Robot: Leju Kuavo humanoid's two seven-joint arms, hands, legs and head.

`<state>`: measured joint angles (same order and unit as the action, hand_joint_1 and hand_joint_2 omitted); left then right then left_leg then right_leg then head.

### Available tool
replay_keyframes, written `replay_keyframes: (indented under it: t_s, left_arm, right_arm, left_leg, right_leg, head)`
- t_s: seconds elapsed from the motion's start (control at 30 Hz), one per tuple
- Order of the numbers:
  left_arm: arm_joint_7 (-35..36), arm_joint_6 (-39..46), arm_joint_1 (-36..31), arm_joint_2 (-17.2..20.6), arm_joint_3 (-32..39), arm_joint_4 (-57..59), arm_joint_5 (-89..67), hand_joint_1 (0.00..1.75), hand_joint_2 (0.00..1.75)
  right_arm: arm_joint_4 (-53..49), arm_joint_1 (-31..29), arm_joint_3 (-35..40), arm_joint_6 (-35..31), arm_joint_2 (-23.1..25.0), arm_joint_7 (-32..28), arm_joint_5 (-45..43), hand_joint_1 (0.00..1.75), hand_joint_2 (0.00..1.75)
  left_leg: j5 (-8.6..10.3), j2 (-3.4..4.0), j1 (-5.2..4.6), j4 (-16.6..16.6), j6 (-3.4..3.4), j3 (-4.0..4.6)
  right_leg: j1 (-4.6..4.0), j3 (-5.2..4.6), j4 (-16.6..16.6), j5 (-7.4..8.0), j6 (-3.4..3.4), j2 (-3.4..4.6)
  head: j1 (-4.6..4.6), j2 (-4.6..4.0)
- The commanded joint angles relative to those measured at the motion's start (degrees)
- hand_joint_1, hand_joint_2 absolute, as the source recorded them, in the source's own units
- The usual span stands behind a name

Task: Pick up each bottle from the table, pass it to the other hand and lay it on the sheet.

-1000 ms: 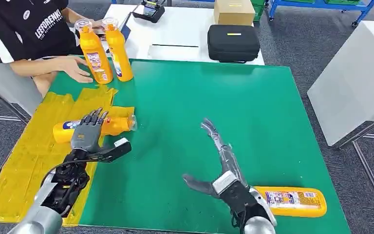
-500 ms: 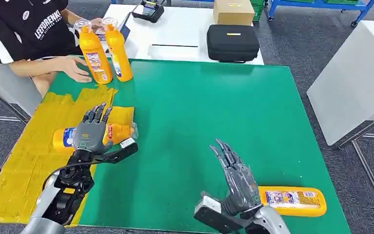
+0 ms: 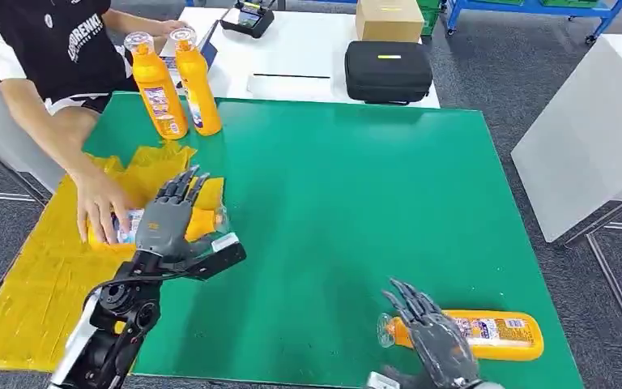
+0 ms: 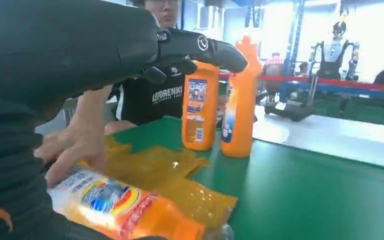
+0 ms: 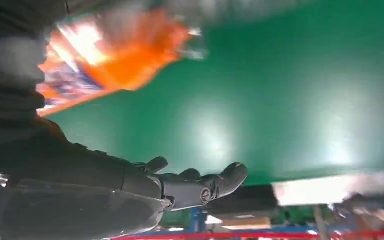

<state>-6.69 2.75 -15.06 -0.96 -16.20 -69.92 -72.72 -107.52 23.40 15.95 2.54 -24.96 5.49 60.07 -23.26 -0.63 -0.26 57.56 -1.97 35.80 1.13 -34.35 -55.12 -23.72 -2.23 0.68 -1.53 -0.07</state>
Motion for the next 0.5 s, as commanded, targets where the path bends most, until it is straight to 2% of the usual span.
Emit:
replay_keyframes:
  t_s: [0.03, 0.17, 0.33, 0.5]
  left_arm:
    - [0.9, -1.2, -2.7, 0.1, -4.6, 2.7, -0.4, 0.0, 0.0]
    - [1.4, -1.1, -2.3, 0.1, -4.9, 2.2, 0.2, 0.0, 0.0]
    - [1.8, -1.2, -1.4, -0.3, -4.9, 1.6, 0.8, 0.0, 0.0]
    - [1.8, -1.3, -1.6, -0.5, -5.1, 1.8, 0.7, 0.0, 0.0]
  right_arm:
    - [-0.7, 4.9, -5.7, 1.1, 0.7, 2.2, 3.7, 0.0, 1.75]
    - [0.1, 4.3, -8.6, 1.7, 4.5, 2.2, 7.5, 0.0, 1.75]
    - [3.5, 2.1, -15.3, 3.2, 8.7, -2.5, 11.2, 0.0, 1.75]
    - [4.0, 1.8, -16.4, 3.5, 9.0, -3.4, 11.8, 0.0, 1.75]
  left_leg:
    - [-0.1, -0.08, 0.03, 0.0, 0.12, -0.2]
    - [-0.07, -0.05, 0.04, 0.0, 0.11, -0.16]
    - [-0.1, 0.03, 0.06, -0.1, 0.15, -0.3]
    - [-0.04, 0.01, 0.05, 0.0, 0.07, -0.14]
  right_leg:
    - [-0.05, 0.22, 0.0, -0.14, 0.11, -0.17]
    - [-0.05, 0.17, 0.0, -0.09, 0.1, -0.14]
    - [-0.07, 0.29, 0.1, -0.09, 0.14, -0.08]
    - [-0.05, 0.15, 0.1, -0.03, 0.07, -0.05]
  head:
    - [0.0, 0.0]
    - [0.0, 0.0]
    - [0.0, 0.0]
    - [0.0, 0.0]
